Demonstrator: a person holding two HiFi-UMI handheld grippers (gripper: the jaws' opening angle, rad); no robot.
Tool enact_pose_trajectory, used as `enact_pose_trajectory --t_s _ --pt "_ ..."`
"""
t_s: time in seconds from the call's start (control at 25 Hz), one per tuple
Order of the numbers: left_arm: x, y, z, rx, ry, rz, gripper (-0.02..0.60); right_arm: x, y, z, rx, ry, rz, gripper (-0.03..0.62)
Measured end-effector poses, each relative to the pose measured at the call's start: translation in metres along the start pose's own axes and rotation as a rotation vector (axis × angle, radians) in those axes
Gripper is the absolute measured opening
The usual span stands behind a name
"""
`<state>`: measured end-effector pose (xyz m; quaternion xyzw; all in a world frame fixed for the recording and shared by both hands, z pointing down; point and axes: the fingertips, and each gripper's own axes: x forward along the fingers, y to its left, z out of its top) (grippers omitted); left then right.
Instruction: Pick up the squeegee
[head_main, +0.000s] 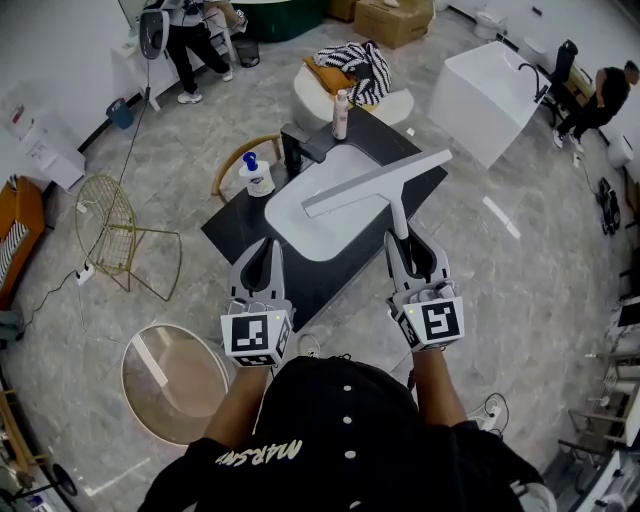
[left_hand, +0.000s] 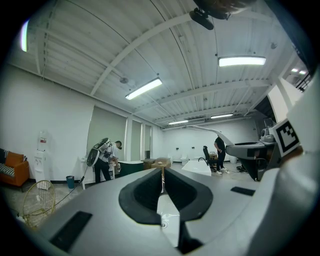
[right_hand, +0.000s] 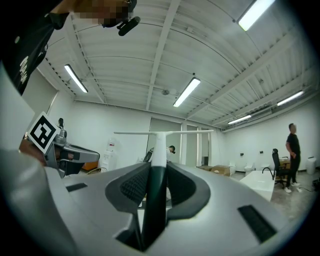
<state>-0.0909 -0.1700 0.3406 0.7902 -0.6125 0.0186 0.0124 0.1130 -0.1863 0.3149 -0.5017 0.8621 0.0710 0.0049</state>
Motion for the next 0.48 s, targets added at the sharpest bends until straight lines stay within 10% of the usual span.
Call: enact_pose_trajectory --t_s 0.48 --pt "0.0001 -0.0014 0.0008 0.016 -0.002 -0.004 0.021 -0.0029 0.0002 -0.0017 -0.006 0.001 -0.004 0.086"
